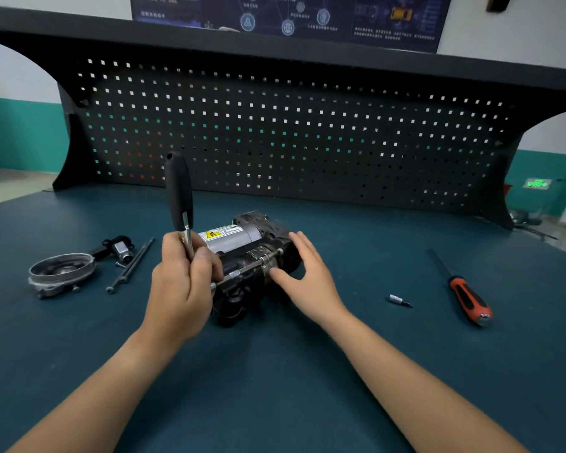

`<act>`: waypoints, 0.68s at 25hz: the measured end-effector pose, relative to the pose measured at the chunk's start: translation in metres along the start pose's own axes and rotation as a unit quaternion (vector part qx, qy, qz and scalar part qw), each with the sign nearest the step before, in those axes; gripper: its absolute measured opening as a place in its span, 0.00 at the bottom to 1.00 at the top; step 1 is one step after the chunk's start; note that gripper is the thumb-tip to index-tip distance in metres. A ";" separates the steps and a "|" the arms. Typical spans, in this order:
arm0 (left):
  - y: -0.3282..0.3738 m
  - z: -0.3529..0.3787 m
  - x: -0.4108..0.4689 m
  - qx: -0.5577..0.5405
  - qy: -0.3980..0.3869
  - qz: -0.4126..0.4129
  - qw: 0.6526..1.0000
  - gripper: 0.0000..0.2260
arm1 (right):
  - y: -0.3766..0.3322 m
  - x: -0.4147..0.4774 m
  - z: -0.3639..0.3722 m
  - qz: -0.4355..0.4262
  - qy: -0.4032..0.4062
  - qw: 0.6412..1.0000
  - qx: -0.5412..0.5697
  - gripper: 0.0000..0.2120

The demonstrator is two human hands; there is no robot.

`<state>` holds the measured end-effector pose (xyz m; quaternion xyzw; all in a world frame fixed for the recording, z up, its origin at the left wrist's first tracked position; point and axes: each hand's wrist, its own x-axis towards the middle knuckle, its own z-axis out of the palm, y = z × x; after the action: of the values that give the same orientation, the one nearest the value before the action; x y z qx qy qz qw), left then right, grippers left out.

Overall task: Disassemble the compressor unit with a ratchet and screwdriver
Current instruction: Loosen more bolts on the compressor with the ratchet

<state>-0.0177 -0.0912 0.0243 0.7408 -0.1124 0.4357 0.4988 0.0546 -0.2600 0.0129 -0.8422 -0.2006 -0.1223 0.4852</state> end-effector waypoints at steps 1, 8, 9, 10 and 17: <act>-0.001 0.000 -0.001 0.006 -0.003 0.010 1.000 0.10 | 0.006 -0.001 -0.005 -0.012 0.005 1.000 -0.021 0.32; -0.011 -0.002 0.001 -0.020 0.002 0.000 1.000 0.09 | 0.064 -0.022 -0.121 0.141 -0.109 0.829 -0.530 0.14; -0.012 -0.002 0.002 -0.018 0.002 0.004 1.000 0.09 | 0.069 -0.025 -0.131 0.155 -0.103 0.832 -0.523 0.13; -0.012 -0.003 0.003 -0.016 0.001 0.008 1.000 0.09 | 0.074 -0.024 -0.136 0.154 -0.089 0.839 -0.515 0.14; -0.013 -0.001 -0.003 -0.011 0.008 -0.004 1.000 0.08 | 0.108 0.016 -0.134 0.243 0.070 0.848 -0.465 0.18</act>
<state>-0.0122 -0.0844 0.0140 0.7326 -0.1105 0.4382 0.5091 0.1170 -0.4211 0.0029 -0.9804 0.1255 -0.1378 0.0637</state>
